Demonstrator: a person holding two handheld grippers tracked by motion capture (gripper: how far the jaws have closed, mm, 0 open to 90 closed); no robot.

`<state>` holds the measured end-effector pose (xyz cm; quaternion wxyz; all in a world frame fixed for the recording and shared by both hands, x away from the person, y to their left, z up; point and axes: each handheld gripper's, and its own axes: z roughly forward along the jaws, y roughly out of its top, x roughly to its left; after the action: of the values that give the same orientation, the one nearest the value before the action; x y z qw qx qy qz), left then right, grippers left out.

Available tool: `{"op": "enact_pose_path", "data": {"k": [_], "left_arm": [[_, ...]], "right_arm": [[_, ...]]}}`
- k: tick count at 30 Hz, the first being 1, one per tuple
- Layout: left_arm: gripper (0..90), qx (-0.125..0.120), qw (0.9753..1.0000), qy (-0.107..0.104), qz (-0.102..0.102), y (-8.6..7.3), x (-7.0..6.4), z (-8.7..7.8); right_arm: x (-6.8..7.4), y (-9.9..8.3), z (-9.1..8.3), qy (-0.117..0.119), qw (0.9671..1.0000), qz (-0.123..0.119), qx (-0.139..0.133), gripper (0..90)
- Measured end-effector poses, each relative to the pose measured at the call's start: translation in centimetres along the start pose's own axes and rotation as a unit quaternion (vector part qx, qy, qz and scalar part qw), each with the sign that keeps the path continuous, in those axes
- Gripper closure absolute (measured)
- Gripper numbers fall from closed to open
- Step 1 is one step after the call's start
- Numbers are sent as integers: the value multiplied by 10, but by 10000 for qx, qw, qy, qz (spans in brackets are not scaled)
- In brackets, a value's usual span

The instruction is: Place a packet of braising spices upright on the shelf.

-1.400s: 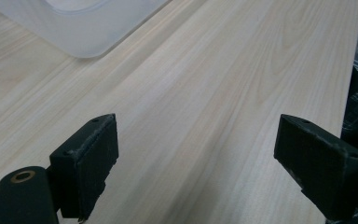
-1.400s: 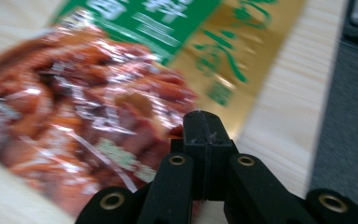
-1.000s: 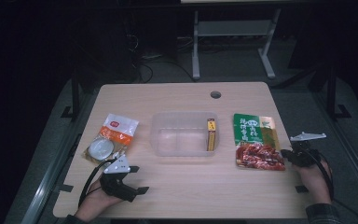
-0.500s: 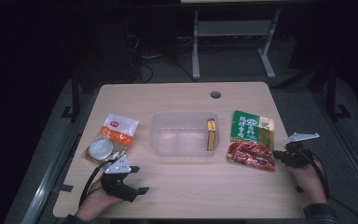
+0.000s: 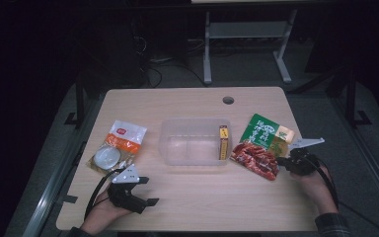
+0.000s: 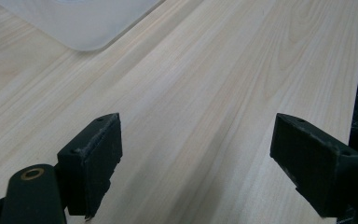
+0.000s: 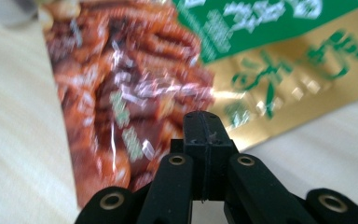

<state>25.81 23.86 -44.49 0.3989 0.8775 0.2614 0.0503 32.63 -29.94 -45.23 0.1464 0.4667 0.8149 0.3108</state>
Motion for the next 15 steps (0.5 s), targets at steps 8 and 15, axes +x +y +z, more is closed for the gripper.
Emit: {"op": "enact_pose_path", "data": {"k": [8,15], "left_arm": [[162,28,10000,54,52,1,-1,-1],[139,136,9999,32,34,2,2,0]], "right_arm": [[-21,42,10,-335,9986,227,-338,899],[-43,73,41,-615,9961,534,-353,899]]}}
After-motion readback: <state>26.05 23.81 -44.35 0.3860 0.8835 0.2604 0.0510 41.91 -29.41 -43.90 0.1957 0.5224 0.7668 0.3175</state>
